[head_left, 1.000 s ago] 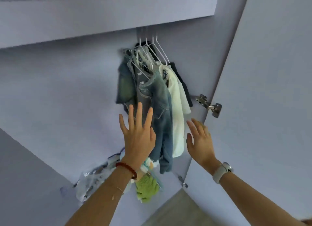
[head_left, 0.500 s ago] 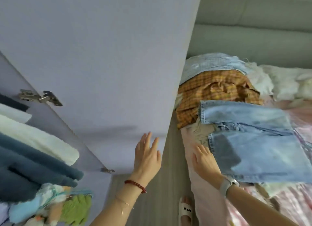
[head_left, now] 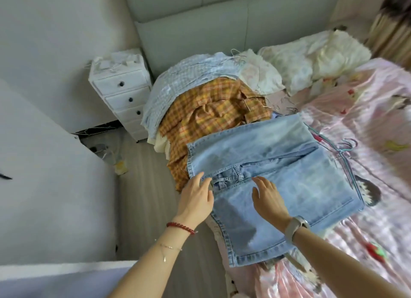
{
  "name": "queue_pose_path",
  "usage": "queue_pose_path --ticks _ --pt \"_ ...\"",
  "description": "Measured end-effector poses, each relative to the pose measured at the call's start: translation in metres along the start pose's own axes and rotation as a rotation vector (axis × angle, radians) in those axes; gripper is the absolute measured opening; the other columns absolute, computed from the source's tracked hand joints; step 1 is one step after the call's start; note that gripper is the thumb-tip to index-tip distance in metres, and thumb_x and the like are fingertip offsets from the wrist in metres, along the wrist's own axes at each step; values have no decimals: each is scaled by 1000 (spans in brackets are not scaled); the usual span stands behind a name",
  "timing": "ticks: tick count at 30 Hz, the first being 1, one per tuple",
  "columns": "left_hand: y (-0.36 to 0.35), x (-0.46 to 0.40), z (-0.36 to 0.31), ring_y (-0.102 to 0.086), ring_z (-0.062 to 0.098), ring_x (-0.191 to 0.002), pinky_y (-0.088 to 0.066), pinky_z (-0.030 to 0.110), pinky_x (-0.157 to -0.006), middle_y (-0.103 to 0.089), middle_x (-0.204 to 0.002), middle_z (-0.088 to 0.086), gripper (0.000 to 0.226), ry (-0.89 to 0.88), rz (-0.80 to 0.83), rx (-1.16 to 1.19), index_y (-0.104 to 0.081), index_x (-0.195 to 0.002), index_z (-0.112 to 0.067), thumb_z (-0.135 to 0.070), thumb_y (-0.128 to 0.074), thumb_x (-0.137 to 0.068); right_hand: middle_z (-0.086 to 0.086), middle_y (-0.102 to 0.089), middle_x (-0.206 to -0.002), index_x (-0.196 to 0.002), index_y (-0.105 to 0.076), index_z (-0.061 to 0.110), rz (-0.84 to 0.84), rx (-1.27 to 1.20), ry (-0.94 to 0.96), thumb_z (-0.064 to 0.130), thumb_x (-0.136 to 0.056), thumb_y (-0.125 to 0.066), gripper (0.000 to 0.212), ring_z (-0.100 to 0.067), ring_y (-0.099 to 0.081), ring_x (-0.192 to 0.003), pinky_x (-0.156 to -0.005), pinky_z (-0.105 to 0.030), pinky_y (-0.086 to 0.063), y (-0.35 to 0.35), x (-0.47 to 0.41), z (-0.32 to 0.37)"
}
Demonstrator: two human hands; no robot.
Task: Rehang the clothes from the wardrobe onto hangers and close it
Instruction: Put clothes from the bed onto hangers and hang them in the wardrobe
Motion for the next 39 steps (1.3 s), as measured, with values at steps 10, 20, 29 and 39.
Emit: queue_pose_path --ticks 10,20,29,39 --pt "-4 -168 -23 -34 21 -131 -43 33 -95 -24 -150 5 44 -76 65 -127 -33 -140 -16 -26 -38 -97 -10 -42 -139 -136 -38 8 -80 -111 -141 16 -96 -34 41 -28 -36 -128 -104 -38 -34 55 -121 -48" --pt "-97 -323 19 2 28 -143 -8 52 -112 -3 -156 5 62 -78 204 -89 -8 -148 -23 -47 -31 -95 -17 -46 -134 -135 -38 5 -69 -108 -274 11 -96 -32 40 -32 -45 -120 -95 -38 -37 46 -321 -78" --pt "-115 -312 30 -61 22 -82 -48 42 -78 -62 -90 1 42 -301 -94 70 -61 -115 -14 -40 -42 -88 -16 -53 -95 -119 -44 -4 -30 -209 -627 17 -91 -40 35 -28 -53 -84 -71 -35 -42 6 -434 -128" --pt "-107 -295 17 -58 21 -67 -49 34 -64 -61 -77 3 35 -403 -101 70 -69 -101 -10 -11 -80 -67 -1 -57 -79 -97 -55 6 -318 -642 -494 20 -91 -47 17 -16 -55 -73 -63 -19 -44 26 -418 -84"
Point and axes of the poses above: each hand's wrist, its own x-axis away from the middle knuckle, its own y-axis out of the back of the hand, z = x × y, the point moved 3 cm from there along -x, towards the middle knuckle
